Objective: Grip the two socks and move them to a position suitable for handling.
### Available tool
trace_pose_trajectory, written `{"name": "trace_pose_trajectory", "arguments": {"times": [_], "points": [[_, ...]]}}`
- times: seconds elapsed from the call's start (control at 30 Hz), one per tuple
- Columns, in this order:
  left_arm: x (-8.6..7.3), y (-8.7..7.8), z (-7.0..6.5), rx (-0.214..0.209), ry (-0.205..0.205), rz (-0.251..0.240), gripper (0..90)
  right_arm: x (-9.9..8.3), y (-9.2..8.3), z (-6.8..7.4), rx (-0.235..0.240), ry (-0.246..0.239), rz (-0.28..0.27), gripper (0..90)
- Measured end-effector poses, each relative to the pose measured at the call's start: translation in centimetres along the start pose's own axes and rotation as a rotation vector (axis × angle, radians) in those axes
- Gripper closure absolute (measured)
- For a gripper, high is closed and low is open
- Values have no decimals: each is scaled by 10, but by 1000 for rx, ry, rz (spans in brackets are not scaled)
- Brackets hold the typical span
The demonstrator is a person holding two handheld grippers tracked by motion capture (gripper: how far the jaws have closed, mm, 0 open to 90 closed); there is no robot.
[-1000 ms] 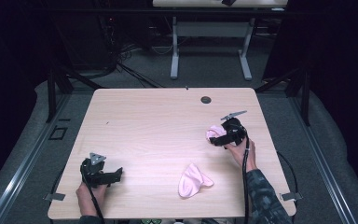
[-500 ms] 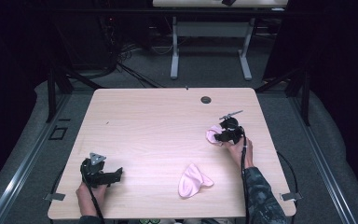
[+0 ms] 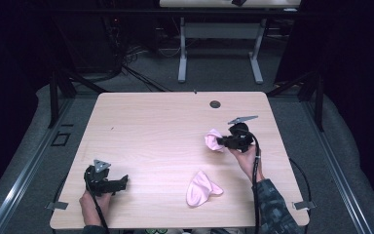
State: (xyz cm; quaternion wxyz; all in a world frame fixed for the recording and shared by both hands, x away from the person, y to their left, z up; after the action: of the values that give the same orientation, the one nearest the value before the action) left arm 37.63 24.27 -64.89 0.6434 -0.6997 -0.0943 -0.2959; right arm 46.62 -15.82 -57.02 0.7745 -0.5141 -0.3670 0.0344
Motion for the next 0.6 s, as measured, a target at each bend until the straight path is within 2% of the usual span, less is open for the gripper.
{"name": "trace_pose_trajectory", "arguments": {"times": [0.1, 0.13, 0.2, 0.23, 0.37, 0.43, 0.47, 0.5, 0.53, 0.6], "points": [[0, 0, 0, 0, 0, 0, 11, 3, -2, 30, 23, -76, 7, 819], [0, 0, 0, 0, 0, 0, 11, 2, 1, 41, 32, -102, 24, 817], [0, 0, 0, 0, 0, 0, 11, 2, 7, 51, 10, -138, 41, 814], [0, 0, 0, 0, 0, 0, 11, 1, 14, 55, 19, -141, 44, 812], [0, 0, 0, 0, 0, 0, 11, -8, 42, 58, 10, -158, 127, 786], [0, 0, 0, 0, -1, 0, 11, -12, 54, 56, 10, -155, 153, 731], [0, 0, 0, 0, 0, 0, 11, -13, 60, 54, 3, -154, 172, 651], [0, 0, 0, 0, 0, 0, 11, -13, 61, 54, 9, -149, 169, 588], [0, 0, 0, 0, 0, 0, 11, -14, 61, 53, 7, -148, 174, 518], [0, 0, 0, 0, 0, 0, 11, -13, 53, 51, 13, -130, 150, 404]]}}
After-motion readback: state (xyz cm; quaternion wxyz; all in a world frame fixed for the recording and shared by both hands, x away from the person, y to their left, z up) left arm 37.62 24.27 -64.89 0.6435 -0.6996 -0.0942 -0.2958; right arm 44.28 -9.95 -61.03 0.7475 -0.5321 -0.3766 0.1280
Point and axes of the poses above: each handheld gripper's, and its own axes: y roughly forward along the jaws, x roughly out of its top, z roughly to its left, the point moved 8 cm from there along y, roughly forward along the jaws, and after that the axes turned 13 degrees about z, right-handed, at the moved point
